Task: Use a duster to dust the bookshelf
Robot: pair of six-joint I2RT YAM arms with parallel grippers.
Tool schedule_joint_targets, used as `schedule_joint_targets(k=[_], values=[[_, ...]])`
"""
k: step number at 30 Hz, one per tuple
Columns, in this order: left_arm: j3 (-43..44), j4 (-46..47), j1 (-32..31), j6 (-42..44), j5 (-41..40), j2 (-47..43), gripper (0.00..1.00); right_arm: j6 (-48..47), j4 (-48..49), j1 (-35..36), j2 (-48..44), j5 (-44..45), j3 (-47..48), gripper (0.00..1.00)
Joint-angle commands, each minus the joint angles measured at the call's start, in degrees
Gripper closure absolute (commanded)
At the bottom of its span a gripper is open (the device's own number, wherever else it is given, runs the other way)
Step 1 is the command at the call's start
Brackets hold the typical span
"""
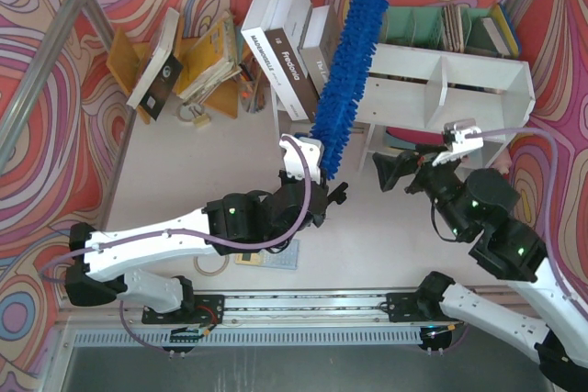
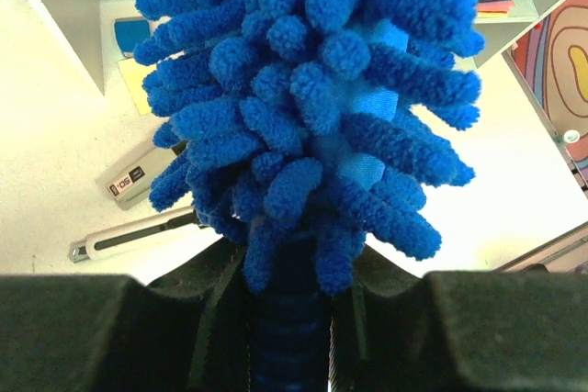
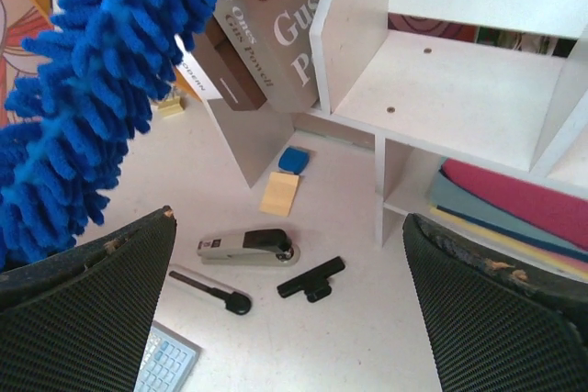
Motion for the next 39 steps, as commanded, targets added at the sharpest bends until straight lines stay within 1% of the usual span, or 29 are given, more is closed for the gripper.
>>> schedule_joint_targets(k=[1, 2, 4, 6, 9, 14, 19, 24, 32, 39], values=[[-0.68, 3.48, -0.12, 1.69, -1.34, -1.01, 1.00, -4.28, -7.18, -0.21, 5.08, 1.28, 8.53, 0.01], [-0.87, 3.54, -0.12, 1.65, -1.41, -0.97, 1.00, -5.34, -7.50, -0.18, 5.61, 2.36, 9.37, 0.01], [-1.62, 3.77, -0.15, 1.08, -1.83, -1.17, 1.00, -8.60, -6.15, -0.18, 5.00, 3.16, 7.96, 0.01], [-2.64, 4.59, -0.19, 0.55, -2.19, -1.67, 1.00, -10.18, -4.02, -0.21, 3.46, 4.38, 4.57, 0.01], [-2.76, 4.67, -0.12, 0.66, -2.60, -2.10, 1.00, -12.21, 0.25, -0.14, -0.29, 2.92, -1.77, 0.01], [-1.49, 3.52, -0.12, 1.52, -3.39, -1.68, 1.00, -13.43, 4.08, -0.21, -5.58, 3.49, -6.50, 0.01], [-0.81, 4.47, -0.10, 2.12, -4.43, -1.35, 1.00, -12.45, 3.77, -0.17, -5.38, 4.67, -7.30, 0.01], [1.37, 0.79, -0.15, -1.22, -3.93, -0.62, 1.00, -12.51, 4.39, -0.17, -4.28, 6.90, -7.03, 0.01], [1.22, -3.56, -0.10, -7.39, 0.72, 0.01, 1.00, -12.90, 6.13, -0.20, -8.54, 8.06, -10.17, 0.01], [-0.19, -4.55, -0.10, -10.34, 3.10, 2.02, 1.00, -12.18, 6.40, -0.14, -7.26, 7.40, -10.23, 0.01]])
